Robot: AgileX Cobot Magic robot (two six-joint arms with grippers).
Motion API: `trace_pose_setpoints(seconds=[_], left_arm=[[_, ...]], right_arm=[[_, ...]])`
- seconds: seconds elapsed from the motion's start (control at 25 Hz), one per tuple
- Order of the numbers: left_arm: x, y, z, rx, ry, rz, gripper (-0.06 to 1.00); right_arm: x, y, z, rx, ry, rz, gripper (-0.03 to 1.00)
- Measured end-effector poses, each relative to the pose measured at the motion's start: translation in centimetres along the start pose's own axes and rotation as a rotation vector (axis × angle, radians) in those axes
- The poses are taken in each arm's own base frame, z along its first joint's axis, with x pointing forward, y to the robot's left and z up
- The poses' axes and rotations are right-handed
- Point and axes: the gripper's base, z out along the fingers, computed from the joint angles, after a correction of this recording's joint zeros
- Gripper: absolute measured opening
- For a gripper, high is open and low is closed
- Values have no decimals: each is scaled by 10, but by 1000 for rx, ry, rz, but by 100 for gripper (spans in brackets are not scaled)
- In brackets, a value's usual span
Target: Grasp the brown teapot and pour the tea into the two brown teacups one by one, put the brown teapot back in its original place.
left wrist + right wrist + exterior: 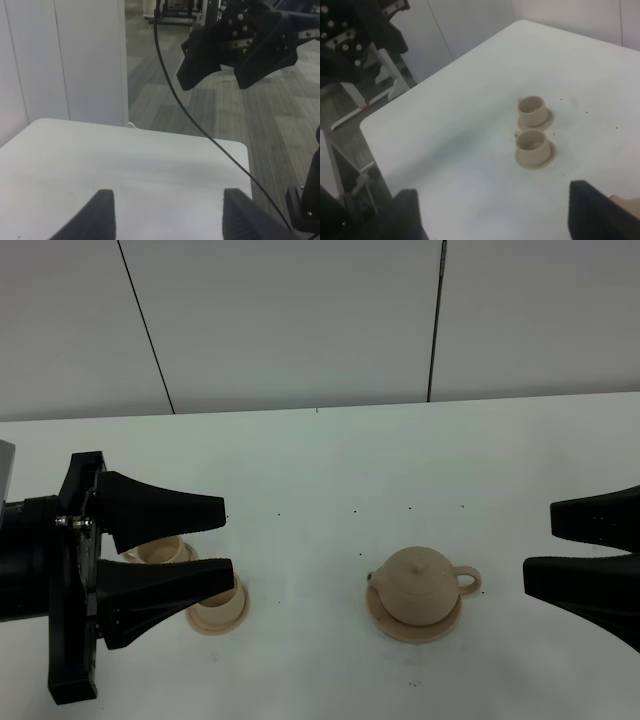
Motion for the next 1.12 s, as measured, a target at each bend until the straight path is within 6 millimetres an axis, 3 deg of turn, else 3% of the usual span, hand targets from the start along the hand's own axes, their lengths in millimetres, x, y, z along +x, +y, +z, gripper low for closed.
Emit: trace_pose_setpoints(seconds=[0.88, 1.12], left_arm=[[-1, 0, 0, -8, 0, -67, 54], [-26, -7, -13, -213, -9, -56, 46]], right_arm=[[0, 0, 0, -5, -5, 3, 59], [-1, 1, 0, -7, -7, 4, 59]])
